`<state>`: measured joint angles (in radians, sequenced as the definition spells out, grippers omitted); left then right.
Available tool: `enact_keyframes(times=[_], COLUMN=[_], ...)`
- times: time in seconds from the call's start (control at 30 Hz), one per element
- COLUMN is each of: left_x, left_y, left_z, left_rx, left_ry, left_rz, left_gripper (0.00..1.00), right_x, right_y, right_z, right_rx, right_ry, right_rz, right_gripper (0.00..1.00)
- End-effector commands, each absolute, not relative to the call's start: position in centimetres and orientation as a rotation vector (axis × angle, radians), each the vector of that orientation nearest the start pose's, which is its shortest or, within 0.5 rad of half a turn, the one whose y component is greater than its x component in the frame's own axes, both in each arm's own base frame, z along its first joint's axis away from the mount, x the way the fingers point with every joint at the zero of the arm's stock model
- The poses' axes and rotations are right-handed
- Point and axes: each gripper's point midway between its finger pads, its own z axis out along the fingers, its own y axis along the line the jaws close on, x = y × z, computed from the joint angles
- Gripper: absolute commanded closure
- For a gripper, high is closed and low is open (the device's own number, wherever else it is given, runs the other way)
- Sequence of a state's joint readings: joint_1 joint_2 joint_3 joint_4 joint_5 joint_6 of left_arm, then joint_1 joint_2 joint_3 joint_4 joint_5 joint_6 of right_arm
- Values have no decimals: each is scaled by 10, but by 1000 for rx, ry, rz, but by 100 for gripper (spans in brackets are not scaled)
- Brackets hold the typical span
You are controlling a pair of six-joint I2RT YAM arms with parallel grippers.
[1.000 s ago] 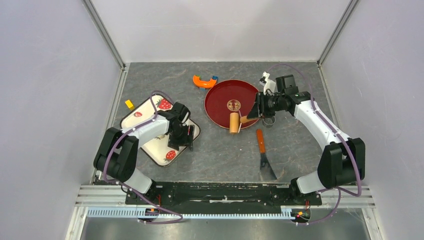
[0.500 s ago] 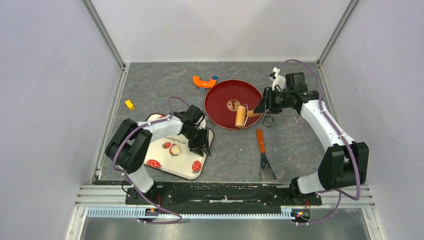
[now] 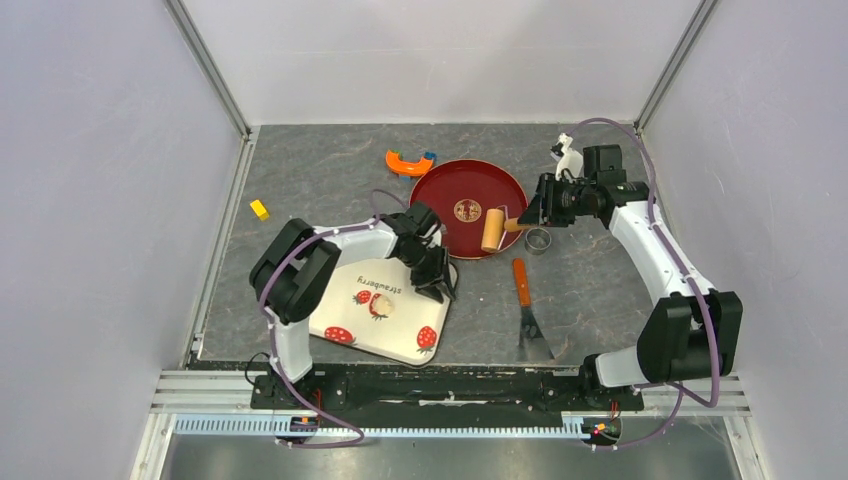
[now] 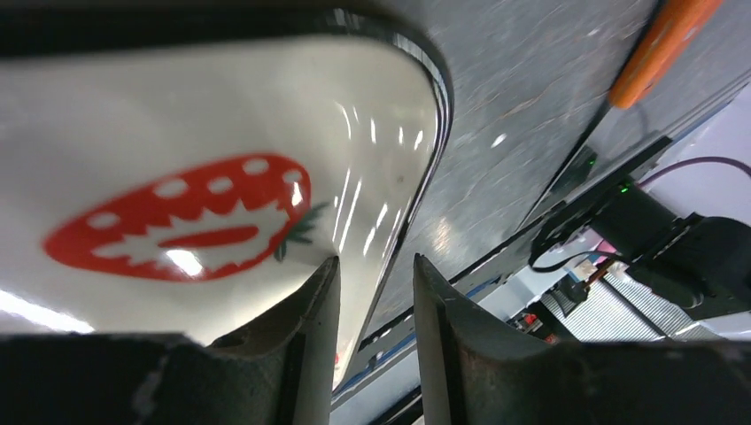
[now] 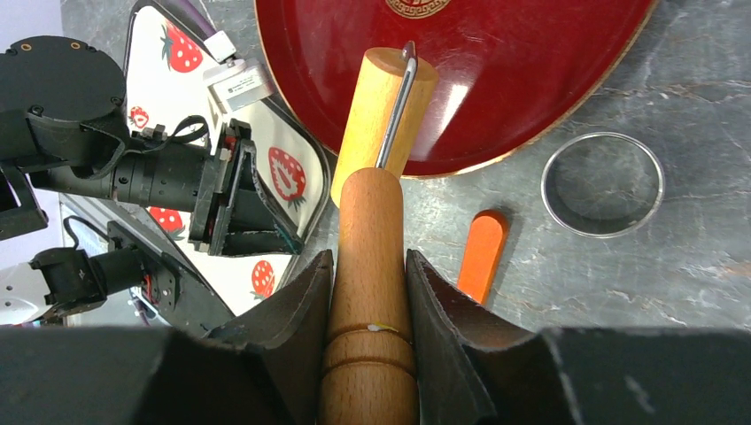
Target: Roll out the dumpling wrappers from the dough
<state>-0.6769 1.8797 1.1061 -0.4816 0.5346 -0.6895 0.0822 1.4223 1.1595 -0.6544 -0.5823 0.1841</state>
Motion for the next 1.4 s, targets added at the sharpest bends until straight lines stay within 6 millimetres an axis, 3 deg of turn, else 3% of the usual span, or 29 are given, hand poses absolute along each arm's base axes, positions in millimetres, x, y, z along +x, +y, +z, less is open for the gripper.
enact_keyframes(times=[0.0,0.37,0.63,0.8,0.93,1.07,1.2,1.37], left_x=[220,243,264,282,300,320,343,361], left_y=[-349,-401,-426,-451,-461,-436,-379,-298], left_z=[27,26,21,49,100,139,166,158], left_rx=[95,-47,-186,-213,-246,-329,-395,-457], left_ry=[3035,2984,2931,2772,2494,2254,2079,2105], left_rz=[-1056,-1221,-1303,-1524,-1831,-1999,-2024,-1833], left_gripper=[60,65,67,64,57,53,52,50], right_x=[332,331,330,330,330,330,328,326], right_y=[120,98,92,94,97,100,103,106], right_z=[203,197,196,196,195,195,192,188], right_rx=[-162,-143,-142,-144,-145,-146,-145,-136], right_ry=[2353,2380,2386,2389,2392,2389,2392,2393], right_rz=[780,689,668,691,717,736,764,799], right_gripper=[100,100,100,100,100,100,100,100])
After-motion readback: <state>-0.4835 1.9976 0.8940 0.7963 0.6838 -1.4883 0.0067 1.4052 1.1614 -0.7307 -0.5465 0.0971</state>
